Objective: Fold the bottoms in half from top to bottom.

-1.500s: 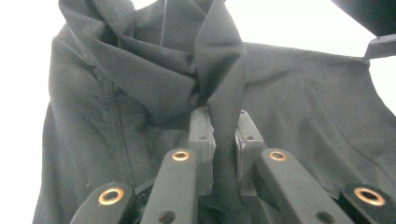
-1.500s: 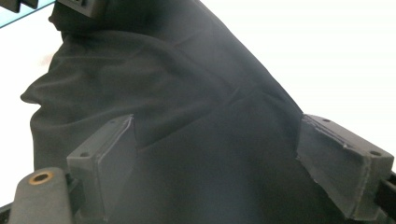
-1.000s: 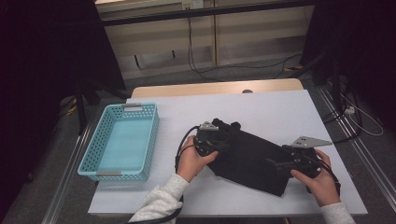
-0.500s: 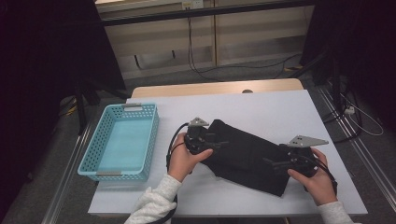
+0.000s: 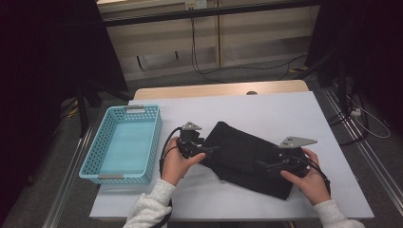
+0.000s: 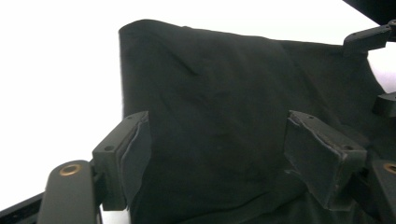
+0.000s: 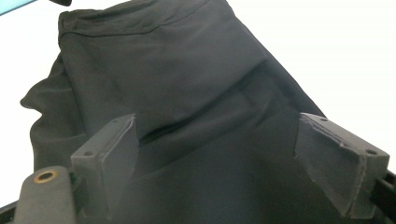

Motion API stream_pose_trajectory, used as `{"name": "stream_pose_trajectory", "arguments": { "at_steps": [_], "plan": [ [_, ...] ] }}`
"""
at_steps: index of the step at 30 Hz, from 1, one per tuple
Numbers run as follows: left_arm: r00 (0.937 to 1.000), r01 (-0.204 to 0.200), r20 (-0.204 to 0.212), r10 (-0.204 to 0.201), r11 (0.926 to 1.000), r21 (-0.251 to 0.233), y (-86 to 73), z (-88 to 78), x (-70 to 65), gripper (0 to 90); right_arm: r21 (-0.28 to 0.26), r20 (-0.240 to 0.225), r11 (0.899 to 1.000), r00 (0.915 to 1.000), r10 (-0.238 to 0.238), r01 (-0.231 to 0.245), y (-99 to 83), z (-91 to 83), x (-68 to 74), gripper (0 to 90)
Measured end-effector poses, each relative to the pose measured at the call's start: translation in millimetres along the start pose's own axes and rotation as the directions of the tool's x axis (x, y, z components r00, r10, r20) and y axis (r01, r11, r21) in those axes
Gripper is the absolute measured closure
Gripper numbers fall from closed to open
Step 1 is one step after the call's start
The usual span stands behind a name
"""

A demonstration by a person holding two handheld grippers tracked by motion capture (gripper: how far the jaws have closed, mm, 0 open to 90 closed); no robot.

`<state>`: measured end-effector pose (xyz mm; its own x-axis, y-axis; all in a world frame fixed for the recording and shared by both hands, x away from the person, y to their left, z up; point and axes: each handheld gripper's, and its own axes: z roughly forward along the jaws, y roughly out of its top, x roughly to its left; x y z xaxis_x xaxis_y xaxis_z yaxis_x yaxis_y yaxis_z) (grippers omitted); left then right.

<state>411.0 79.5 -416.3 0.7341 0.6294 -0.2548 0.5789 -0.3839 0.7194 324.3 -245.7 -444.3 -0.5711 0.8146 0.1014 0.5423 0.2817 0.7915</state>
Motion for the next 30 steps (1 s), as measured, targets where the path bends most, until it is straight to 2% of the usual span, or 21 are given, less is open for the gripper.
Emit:
{"name": "stream_pose_trajectory", "arguments": {
  "at_steps": [6, 11, 19, 22, 26, 30],
  "plan": [
    [0.9995, 0.009, -0.031, -0.009, 0.9999, 0.006, -7.8, -5.2, 10.0, 20.7, 0.005, -0.008, 1.0, 0.9999, -0.008, 0.008, 2.8, 4.9, 1.7, 14.1],
    [0.9994, 0.005, -0.034, -0.005, 1.0, 0.008, -10.4, -5.6, 12.8, 18.3, 0.011, -0.025, 1.0, 0.9996, -0.016, 0.017, 4.8, 9.8, 6.6, 14.0],
    [0.9981, 0.034, -0.05, -0.034, 0.9994, 0.005, -15.0, -9.0, 21.3, 16.1, 0.044, -0.036, 0.998, 0.9988, -0.034, 0.036, 6.3, 19.2, 11.1, 13.3],
    [0.9969, 0.05, -0.059, -0.051, 0.9986, -0.014, -17.4, -8.6, 23.3, 15.2, 0.043, -0.041, 0.998, 0.9983, -0.042, 0.044, 6.8, 21.1, 13.2, 13.3],
    [0.9977, 0.045, -0.05, -0.045, 0.9988, 0.016, -21.4, -8.0, 25.6, 14.7, 0.048, -0.04, 0.998, 0.9985, -0.038, 0.04, 7.4, 21.9, 13.9, 13.5],
    [0.9977, 0.046, -0.05, -0.045, 0.9988, 0.016, -25.5, -4.3, 23.7, 14.0, 0.043, -0.038, 0.999, 0.9988, -0.029, 0.03, 5.9, 19.8, 12.2, 13.5]
  ]
}}
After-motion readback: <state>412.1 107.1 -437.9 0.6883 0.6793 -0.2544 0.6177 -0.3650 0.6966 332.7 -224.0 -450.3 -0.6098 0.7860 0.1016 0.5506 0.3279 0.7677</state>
